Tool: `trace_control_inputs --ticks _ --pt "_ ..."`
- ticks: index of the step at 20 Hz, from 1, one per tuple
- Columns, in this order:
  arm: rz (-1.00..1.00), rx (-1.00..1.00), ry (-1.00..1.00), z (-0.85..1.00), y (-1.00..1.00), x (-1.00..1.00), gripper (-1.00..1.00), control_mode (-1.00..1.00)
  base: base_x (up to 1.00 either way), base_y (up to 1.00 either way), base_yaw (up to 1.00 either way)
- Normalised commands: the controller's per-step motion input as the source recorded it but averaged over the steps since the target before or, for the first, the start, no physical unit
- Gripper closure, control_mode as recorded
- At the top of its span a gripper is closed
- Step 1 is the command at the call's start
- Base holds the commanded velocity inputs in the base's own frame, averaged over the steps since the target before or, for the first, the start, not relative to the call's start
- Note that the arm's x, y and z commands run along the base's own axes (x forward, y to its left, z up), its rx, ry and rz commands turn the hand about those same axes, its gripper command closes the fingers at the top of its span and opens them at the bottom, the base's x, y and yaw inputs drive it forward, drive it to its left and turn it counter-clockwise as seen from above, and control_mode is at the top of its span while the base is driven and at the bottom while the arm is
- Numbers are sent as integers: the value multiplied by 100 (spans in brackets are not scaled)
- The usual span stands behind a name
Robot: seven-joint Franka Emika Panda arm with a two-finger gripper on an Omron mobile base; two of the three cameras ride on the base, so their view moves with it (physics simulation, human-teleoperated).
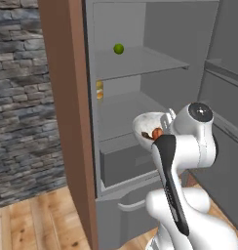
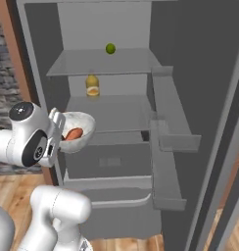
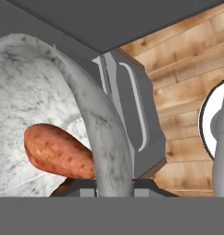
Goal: Pick the chicken drumstick and sweet potato from their plates and place them in the bowl. Then put the bowl in the fridge.
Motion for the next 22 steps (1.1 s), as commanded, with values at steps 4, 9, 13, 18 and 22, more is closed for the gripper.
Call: trace_control_inputs --ticks 4,9,13,18,22 --pt "0 0 0 0 0 0 100 100 36 -25 26" --pt "0 0 0 0 0 0 100 100 9 -3 2" --pt "0 0 0 0 0 0 100 100 0 0 0" --pt "0 0 0 0 0 0 100 100 0 0 0" --pt "0 0 0 0 0 0 100 100 0 0 0"
